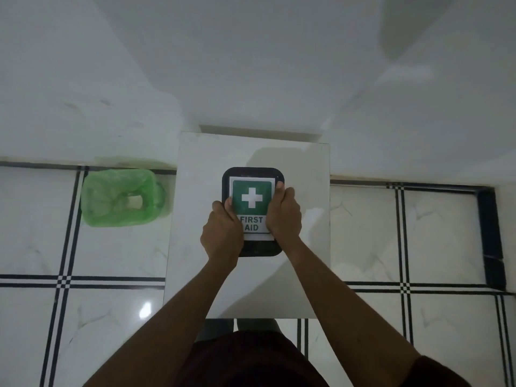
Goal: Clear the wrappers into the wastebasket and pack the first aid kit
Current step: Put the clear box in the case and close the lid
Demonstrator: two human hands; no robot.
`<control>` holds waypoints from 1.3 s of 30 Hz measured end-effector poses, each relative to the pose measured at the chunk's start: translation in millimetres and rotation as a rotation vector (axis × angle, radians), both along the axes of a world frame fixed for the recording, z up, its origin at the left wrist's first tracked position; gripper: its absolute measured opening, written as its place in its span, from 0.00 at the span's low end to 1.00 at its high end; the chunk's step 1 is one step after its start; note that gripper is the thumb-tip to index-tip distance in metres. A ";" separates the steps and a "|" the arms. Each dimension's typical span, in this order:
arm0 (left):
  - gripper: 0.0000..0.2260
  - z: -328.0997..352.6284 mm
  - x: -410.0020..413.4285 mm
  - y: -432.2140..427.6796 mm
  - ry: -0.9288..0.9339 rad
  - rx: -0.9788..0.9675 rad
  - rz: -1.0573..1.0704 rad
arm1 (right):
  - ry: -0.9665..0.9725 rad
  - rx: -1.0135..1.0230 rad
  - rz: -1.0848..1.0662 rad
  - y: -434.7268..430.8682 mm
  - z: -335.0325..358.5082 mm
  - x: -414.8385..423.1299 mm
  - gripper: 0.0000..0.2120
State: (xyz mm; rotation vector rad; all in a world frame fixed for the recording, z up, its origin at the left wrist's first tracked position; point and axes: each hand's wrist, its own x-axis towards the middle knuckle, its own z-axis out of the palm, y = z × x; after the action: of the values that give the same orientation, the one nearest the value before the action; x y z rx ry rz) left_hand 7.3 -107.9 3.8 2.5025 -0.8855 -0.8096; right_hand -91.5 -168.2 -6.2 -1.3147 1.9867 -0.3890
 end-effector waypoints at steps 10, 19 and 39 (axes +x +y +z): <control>0.16 0.6 2.0 1.7 0.217 -0.166 0.018 | -0.092 0.011 0.025 -13.1 -4.9 -4.2 0.30; 0.18 -3.2 12.0 -9.2 0.125 -0.227 -0.084 | 0.193 -0.276 0.211 -10.9 -0.4 0.3 0.18; 0.27 -11.4 28.6 -39.8 0.124 -0.281 -0.517 | 0.204 -0.358 0.672 -14.1 -12.1 -3.7 0.29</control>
State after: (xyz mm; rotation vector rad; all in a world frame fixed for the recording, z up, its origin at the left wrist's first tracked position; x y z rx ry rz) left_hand 35.9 -147.8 -7.5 1.9794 -1.5136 -0.9051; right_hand -95.1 -182.3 -18.3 -2.2180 1.5343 -0.2951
